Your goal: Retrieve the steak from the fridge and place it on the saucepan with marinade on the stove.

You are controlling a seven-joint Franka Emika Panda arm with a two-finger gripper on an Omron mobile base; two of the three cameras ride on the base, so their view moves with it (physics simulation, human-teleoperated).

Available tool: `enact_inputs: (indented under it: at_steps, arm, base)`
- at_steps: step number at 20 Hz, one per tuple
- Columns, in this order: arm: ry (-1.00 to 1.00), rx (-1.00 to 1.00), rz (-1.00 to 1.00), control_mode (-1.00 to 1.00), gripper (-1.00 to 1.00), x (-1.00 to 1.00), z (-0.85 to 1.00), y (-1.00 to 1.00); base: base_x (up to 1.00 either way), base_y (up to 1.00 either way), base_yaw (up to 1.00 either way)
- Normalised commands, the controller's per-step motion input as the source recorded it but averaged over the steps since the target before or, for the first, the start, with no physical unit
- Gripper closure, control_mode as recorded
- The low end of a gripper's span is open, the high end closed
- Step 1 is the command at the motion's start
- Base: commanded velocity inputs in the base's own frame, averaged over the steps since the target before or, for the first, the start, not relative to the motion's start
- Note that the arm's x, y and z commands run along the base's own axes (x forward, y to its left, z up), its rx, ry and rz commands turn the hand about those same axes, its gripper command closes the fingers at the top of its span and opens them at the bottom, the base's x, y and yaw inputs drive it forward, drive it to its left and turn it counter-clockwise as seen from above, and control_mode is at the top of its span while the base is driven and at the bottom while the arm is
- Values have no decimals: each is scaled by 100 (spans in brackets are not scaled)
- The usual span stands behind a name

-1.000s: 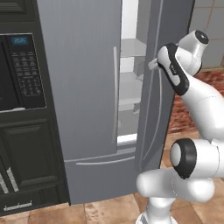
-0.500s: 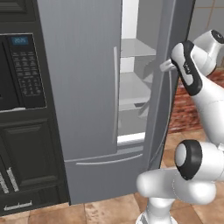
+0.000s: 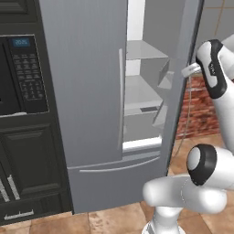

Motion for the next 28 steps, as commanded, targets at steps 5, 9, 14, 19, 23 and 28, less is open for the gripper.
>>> enact_inputs:
  at_steps: [5, 9, 14, 19, 23, 28]
  arm:
    - [0, 0, 5, -100, 100, -7, 0, -50]
    - [0, 0, 2, -100, 100, -1, 0, -39]
    - [0, 0, 0, -100, 100, 0, 0, -23]
    - [0, 0, 0, -100, 100, 0, 0, -17]
    - [0, 0, 0, -100, -100, 0, 0, -2]
    - [0, 0, 0, -100, -100, 0, 0, 0]
  base:
    - [0, 0, 0]
    - [0, 0, 0]
    - [0, 0, 0]
    - [0, 0, 0]
    - [0, 0, 0]
    - [0, 0, 0]
